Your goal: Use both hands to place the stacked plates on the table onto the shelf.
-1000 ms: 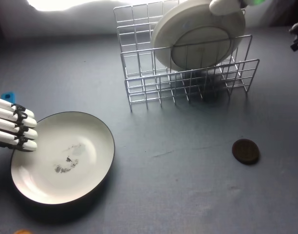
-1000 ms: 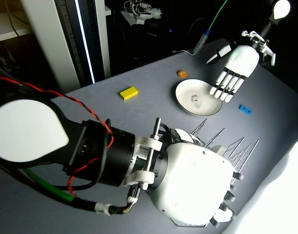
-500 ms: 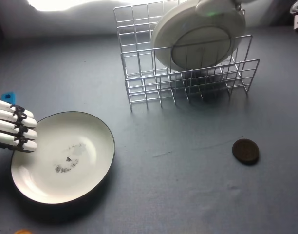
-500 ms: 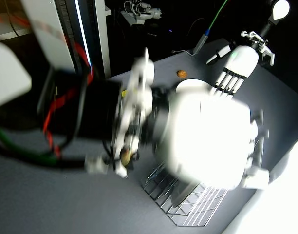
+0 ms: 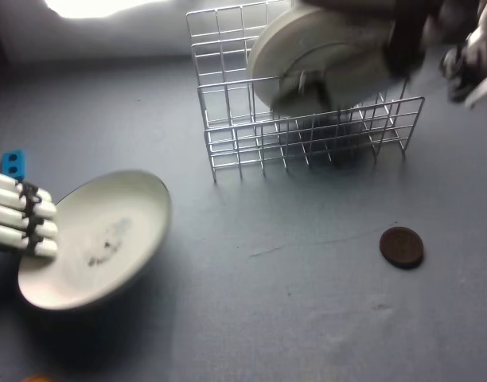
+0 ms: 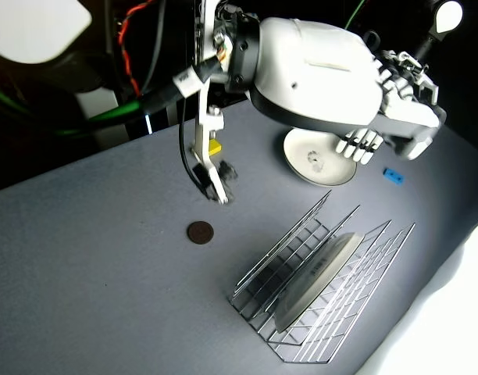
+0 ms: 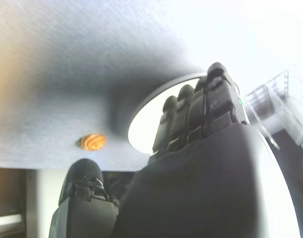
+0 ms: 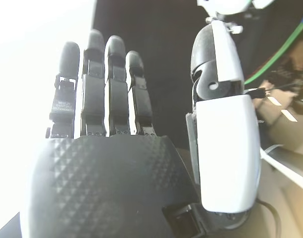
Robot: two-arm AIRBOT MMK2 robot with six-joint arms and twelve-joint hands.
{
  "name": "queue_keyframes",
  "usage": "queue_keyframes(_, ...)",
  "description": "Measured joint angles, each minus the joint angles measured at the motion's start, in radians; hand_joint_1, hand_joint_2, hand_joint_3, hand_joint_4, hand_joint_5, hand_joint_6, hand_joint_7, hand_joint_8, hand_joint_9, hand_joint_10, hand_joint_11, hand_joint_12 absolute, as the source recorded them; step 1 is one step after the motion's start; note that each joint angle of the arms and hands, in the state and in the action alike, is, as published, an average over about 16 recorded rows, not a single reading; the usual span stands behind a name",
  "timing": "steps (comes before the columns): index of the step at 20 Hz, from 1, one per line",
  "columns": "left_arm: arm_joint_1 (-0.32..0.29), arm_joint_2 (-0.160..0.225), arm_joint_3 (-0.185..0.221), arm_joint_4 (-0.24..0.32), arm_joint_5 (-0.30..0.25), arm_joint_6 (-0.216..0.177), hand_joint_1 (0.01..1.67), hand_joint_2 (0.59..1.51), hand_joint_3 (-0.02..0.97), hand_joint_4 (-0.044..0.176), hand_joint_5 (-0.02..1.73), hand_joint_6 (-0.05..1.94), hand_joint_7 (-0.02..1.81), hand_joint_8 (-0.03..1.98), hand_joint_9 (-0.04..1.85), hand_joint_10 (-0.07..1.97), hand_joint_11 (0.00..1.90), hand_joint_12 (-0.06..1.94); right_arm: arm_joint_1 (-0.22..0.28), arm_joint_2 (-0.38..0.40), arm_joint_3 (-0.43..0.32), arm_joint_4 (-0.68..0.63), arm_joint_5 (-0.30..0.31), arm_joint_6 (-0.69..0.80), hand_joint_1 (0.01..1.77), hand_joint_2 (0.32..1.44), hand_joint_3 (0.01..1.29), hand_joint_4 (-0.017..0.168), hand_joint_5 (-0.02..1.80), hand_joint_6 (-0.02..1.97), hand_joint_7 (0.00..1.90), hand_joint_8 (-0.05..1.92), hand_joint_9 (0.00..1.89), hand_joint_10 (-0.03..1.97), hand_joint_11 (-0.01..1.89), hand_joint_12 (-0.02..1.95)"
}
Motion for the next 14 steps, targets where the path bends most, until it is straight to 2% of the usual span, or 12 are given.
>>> queue_keyframes(7, 0.023, -0.010, 0.000, -0.001, 0.010, -0.003, 0.01, 1.097, 0.016, -0.008, 0.00, -0.01, 0.01, -0.01, -0.02, -0.02, 0.01, -0.02, -0.124, -0.011, -0.125, 0.292, 0.049, -0.426, 1.00, 0.97, 0.01, 0.001, 0.12, 0.03, 0.17, 0.02, 0.18, 0.01, 0.01, 0.49)
queue_keyframes(10, 0.027, -0.012, 0.000, -0.002, 0.011, -0.004, 0.01, 1.098, 0.016, -0.009, -0.01, -0.02, 0.01, -0.01, -0.02, -0.02, 0.01, -0.02, -0.177, -0.045, -0.140, 0.386, 0.084, -0.568, 0.99, 0.96, 0.01, 0.002, 0.06, 0.03, 0.09, 0.02, 0.10, 0.01, 0.02, 0.28)
queue_keyframes(14, 0.028, -0.013, 0.000, -0.003, 0.012, -0.005, 0.01, 1.099, 0.016, -0.008, -0.01, -0.01, 0.01, -0.01, -0.02, -0.02, 0.01, -0.02, -0.234, -0.118, -0.125, 0.451, 0.124, -0.694, 0.96, 0.98, 0.01, 0.001, 0.02, 0.03, 0.02, 0.02, 0.03, 0.01, 0.02, 0.06)
